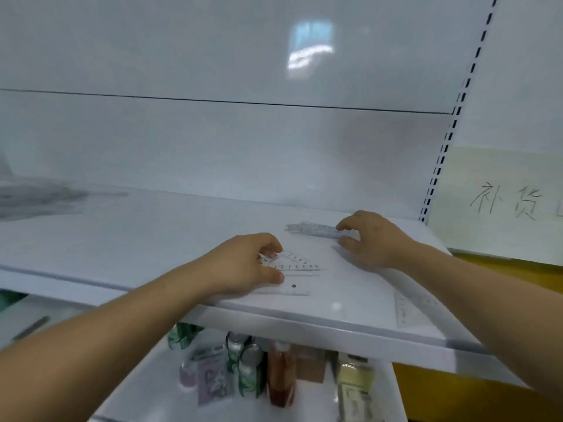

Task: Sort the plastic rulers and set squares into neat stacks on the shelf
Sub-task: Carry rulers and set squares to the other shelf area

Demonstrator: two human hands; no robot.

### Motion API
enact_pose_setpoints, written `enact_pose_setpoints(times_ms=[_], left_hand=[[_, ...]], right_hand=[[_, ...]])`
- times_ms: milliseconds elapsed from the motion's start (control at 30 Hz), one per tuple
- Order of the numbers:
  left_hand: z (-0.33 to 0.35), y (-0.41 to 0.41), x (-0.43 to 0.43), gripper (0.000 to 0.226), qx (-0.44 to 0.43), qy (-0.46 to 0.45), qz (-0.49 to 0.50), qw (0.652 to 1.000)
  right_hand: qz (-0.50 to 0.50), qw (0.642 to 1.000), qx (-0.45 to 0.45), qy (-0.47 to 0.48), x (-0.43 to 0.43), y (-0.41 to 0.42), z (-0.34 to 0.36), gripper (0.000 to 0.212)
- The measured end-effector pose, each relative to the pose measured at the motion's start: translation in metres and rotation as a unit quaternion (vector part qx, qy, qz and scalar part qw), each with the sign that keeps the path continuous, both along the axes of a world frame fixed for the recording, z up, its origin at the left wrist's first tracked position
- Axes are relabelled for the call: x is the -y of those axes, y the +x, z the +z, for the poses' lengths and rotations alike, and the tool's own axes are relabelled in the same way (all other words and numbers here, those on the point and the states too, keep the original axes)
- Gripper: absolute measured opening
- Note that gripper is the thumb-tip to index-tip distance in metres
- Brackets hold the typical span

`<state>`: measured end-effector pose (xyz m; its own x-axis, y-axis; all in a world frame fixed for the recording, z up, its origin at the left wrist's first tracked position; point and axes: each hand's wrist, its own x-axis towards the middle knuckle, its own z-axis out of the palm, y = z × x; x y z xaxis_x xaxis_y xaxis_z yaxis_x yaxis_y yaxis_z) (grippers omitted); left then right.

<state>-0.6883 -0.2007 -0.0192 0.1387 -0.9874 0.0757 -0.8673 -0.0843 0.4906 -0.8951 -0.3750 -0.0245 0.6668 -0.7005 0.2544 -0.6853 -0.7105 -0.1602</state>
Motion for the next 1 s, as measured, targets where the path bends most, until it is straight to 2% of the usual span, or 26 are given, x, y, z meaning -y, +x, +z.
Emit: enact_pose_setpoints(times_ms=[267,433,567,667,833,1000], left_hand=[[0.002,-0.023,-0.029,0.053,0.060,0.035,0.030,0.997],[0.005,-0.022,-0.034,0.050,0.082,0.062,0.034,0.994],[0.004,-0.021,-0.036,0.039,0.087,0.046,0.033,0.995],[0.002,-0.019,-0.037,0.042,0.083,0.048,0.028,0.995],[0.011,0.012,-0.049,0.051,0.106,0.057,0.046,0.992],[0.021,0.078,-0.078,0.053,0.142,0.079,0.100,0.982]], right_hand=[[0.050,0.991,-0.104,0.073,-0.030,-0.010,-0.003,0.053],[0.045,0.988,-0.116,0.087,-0.035,-0.009,-0.001,0.053],[0.034,0.988,-0.121,0.087,-0.035,-0.004,0.004,0.051],[0.024,0.989,-0.116,0.087,-0.038,0.004,0.008,0.053],[0.036,0.988,-0.126,0.075,-0.052,0.039,0.023,0.056],[0.072,0.986,-0.128,0.076,-0.080,0.110,0.043,0.058]])
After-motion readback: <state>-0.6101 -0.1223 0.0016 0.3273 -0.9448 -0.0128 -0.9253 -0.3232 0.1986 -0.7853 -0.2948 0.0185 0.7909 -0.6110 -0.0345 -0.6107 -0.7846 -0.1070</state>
